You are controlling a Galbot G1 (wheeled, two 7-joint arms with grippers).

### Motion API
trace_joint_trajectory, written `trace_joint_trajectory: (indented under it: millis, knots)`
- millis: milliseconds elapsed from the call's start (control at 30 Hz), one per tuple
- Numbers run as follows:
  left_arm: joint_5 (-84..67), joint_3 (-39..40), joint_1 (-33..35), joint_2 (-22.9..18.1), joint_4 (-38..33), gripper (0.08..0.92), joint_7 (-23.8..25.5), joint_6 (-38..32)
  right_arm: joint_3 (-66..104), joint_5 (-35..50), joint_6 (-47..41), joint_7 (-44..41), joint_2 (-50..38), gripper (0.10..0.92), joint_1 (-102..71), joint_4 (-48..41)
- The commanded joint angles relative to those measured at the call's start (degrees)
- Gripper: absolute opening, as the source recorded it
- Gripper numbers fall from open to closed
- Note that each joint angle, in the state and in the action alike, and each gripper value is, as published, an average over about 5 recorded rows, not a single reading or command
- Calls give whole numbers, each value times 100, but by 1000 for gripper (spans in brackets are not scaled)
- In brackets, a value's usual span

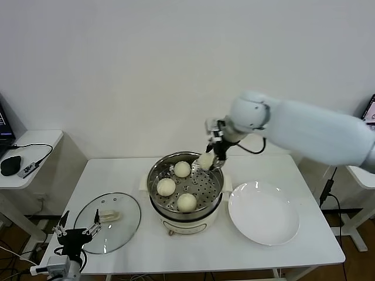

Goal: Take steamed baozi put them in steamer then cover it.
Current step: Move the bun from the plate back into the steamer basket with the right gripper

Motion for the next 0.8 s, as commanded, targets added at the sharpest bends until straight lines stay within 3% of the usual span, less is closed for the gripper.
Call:
trace_joint_trajectory:
  millis: [33,800]
  knots:
    - [-7,-21,15,-14,14,823,-1,-26,-227,320,-700,594,782,645,-544,-239]
    - [-11,-2,-27,-5,50,823,1,-17,-189,-199,-691,518,739,645,-883,-580]
